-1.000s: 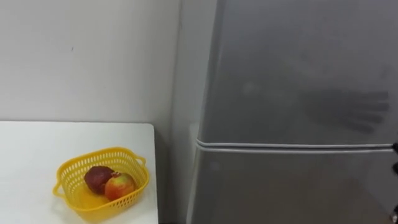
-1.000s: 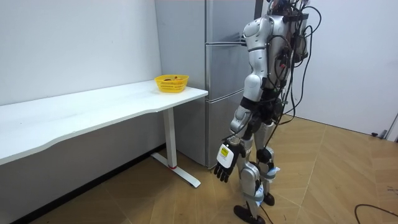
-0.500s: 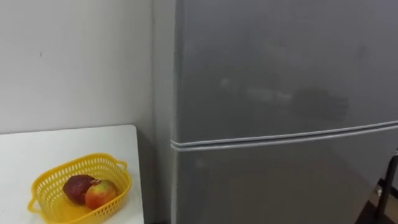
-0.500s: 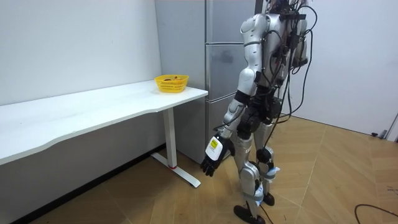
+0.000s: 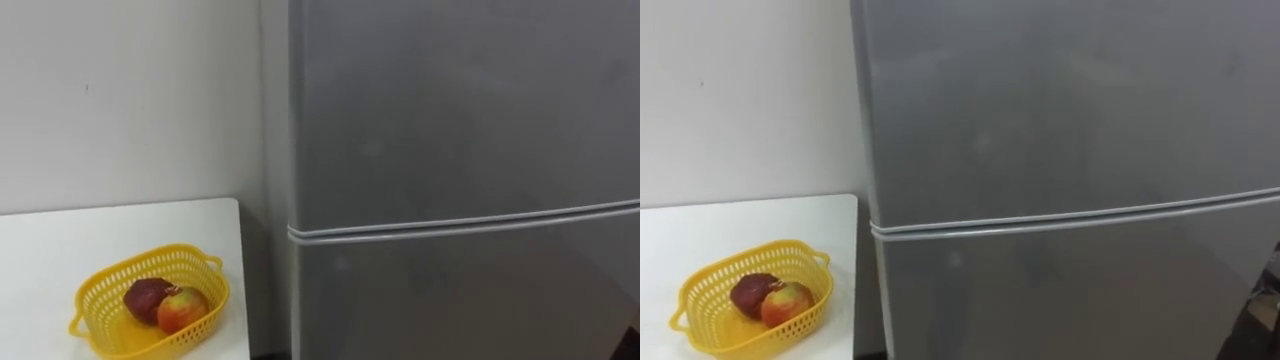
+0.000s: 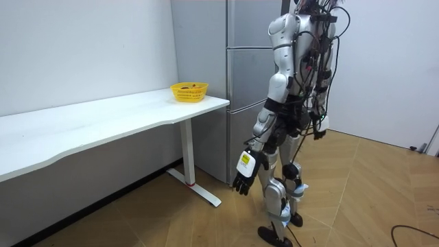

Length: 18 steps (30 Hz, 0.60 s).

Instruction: Retrieve from the upper fridge

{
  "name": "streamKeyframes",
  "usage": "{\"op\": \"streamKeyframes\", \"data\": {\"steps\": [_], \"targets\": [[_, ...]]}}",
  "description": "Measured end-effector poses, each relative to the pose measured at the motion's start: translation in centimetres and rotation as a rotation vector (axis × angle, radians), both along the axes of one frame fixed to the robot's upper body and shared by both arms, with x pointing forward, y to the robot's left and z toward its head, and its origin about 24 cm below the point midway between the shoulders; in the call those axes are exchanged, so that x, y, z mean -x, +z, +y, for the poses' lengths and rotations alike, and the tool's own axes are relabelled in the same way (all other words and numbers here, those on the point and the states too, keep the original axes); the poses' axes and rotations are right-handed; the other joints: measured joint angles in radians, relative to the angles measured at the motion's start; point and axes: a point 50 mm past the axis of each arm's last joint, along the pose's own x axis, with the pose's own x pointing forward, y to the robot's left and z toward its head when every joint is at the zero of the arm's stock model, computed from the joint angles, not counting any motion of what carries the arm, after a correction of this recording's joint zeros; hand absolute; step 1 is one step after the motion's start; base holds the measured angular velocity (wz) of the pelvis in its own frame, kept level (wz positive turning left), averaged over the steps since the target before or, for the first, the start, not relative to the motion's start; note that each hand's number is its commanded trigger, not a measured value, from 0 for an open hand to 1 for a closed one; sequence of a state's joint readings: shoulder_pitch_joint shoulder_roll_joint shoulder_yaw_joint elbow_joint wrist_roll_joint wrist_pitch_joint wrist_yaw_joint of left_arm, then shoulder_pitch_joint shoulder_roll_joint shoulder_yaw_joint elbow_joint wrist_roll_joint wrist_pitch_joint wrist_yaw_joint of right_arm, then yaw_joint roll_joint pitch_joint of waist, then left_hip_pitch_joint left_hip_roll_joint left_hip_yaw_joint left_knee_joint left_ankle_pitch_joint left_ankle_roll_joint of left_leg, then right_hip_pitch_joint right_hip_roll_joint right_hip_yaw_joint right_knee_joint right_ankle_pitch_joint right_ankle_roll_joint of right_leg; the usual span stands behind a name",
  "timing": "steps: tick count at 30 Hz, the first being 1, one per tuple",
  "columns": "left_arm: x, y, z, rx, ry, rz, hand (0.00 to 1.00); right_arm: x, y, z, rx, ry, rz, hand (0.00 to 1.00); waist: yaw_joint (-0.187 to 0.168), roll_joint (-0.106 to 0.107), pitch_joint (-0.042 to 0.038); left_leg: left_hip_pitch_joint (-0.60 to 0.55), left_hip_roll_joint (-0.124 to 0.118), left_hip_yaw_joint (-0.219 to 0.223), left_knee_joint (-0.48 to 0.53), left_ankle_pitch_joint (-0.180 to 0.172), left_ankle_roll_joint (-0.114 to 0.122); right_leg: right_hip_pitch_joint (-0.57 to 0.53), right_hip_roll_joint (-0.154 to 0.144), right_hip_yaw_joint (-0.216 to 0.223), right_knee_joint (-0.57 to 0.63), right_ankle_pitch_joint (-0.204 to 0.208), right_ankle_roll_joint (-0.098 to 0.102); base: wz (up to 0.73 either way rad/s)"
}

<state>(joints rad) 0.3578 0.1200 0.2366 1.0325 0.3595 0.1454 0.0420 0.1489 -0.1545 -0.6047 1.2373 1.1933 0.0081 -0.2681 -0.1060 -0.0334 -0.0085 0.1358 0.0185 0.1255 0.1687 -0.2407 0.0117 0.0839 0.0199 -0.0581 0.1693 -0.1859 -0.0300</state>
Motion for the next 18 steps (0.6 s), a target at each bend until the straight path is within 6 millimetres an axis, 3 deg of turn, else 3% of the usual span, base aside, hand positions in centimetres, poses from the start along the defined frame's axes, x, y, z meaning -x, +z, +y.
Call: {"op": "streamKeyframes", "data": {"steps": [4, 8, 12, 14, 18], "targets": [[0.6, 0.0, 0.1, 0.014, 0.043, 0.027, 0.0, 3.2, -0.6, 2.0, -0.111, 0.186, 0.109, 0.0, 0.002, 0.003, 0.0014, 0.014, -0.001, -0.008, -0.002, 0.0, 0.0, 0.008, -0.002, 0.0, 0.002, -0.008, 0.0, 0.01], [1.0, 0.1, 0.2, 0.022, 0.054, 0.057, 0.0, 5.0, -0.8, 3.5, -0.229, 0.426, 0.186, 0.0, 0.007, -0.005, -0.0003, 0.019, -0.002, -0.02, -0.002, 0.0, 0.0, 0.017, -0.002, -0.004, 0.001, -0.011, 0.0, 0.07], [1.1, 0.0, 0.1, 0.039, 0.059, 0.078, 0.0, 5.8, -0.8, 4.3, -0.323, 0.61, 0.245, 0.0, 0.012, -0.005, 0.0001, 0.028, -0.004, -0.025, -0.001, 0.0, 0.0, 0.03, -0.008, -0.02, 0.001, -0.012, 0.001, 0.06], [1.0, 0.0, 0.0, 0.041, 0.059, 0.083, 0.0, 6.1, -0.8, 4.5, -0.384, 0.82, 0.318, 0.0, 0.028, -0.005, 0.0002, 0.034, -0.007, -0.027, 0.0, 0.0, 0.0, 0.037, -0.012, -0.025, 0.001, -0.013, 0.002, 0.04], [0.8, -0.1, 0.0, 0.048, 0.041, 0.102, 0.0, 5.6, -0.8, 4.1, -0.419, 1.076, 0.395, 0.0, 0.035, -0.005, 0.001, 0.036, -0.013, -0.046, -0.001, 0.0, 0.001, 0.043, -0.015, -0.029, 0.002, -0.016, 0.006, 0.1]]}}
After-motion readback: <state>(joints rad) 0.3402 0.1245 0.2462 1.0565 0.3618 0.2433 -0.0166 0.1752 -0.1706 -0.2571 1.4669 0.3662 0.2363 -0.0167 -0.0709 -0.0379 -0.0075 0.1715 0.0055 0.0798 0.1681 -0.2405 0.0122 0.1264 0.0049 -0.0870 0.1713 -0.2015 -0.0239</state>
